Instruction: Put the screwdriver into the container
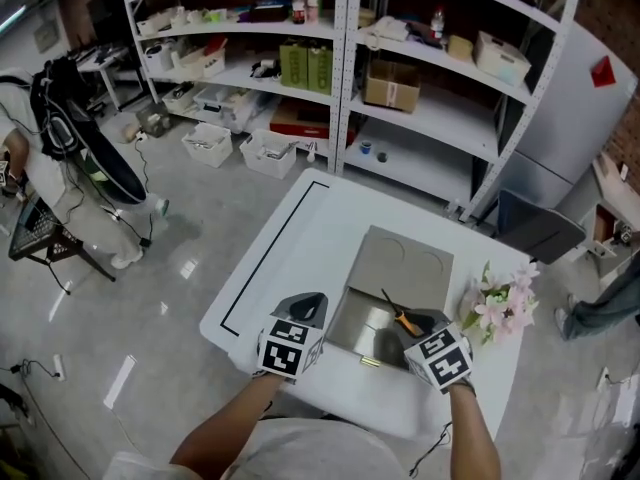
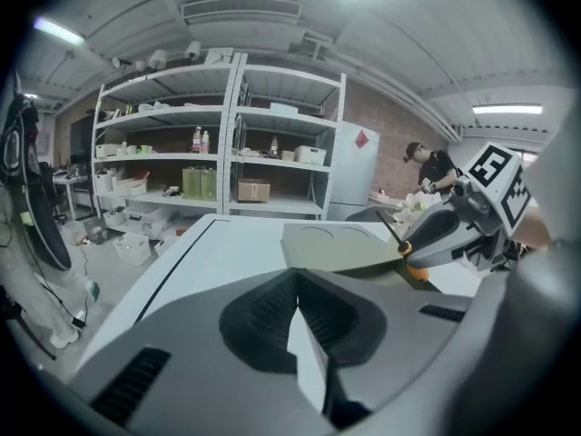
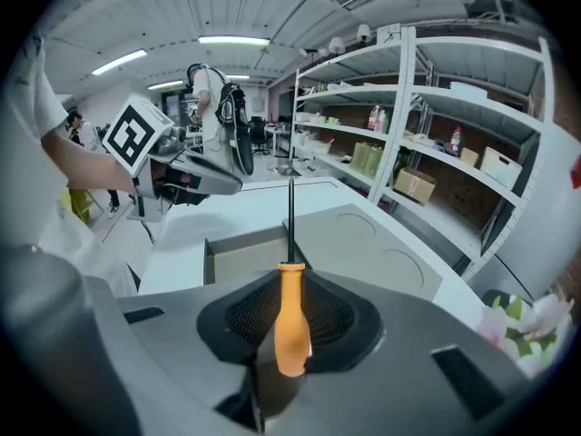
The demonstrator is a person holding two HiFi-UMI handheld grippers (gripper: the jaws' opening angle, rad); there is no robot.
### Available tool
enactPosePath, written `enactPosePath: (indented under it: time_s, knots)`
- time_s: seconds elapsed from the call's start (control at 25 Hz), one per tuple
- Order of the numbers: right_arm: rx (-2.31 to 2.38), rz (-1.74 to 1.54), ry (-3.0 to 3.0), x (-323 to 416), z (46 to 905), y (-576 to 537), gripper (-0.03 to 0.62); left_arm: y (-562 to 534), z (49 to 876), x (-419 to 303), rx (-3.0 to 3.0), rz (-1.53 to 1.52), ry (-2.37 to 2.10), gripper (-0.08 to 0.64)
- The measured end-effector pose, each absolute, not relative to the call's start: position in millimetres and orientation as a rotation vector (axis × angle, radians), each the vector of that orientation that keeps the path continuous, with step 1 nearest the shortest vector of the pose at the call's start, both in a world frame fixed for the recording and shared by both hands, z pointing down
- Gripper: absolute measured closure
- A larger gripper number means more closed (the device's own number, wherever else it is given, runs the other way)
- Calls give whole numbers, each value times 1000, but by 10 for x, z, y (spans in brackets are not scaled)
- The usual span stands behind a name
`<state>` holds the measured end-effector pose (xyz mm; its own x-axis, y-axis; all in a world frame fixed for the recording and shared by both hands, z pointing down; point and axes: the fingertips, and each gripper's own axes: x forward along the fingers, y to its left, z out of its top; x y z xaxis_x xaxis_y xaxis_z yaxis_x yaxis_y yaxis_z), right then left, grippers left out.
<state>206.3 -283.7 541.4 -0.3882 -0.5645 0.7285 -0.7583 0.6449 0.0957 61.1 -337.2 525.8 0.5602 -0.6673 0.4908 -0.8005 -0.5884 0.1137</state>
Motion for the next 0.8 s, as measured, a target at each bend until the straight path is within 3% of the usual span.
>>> enactPosePath:
  time_s: [0.8]
  knots:
    - [538,339,-1837,1929,6204,-2652,518,-3428,5352,685,2450,605,-1226,557]
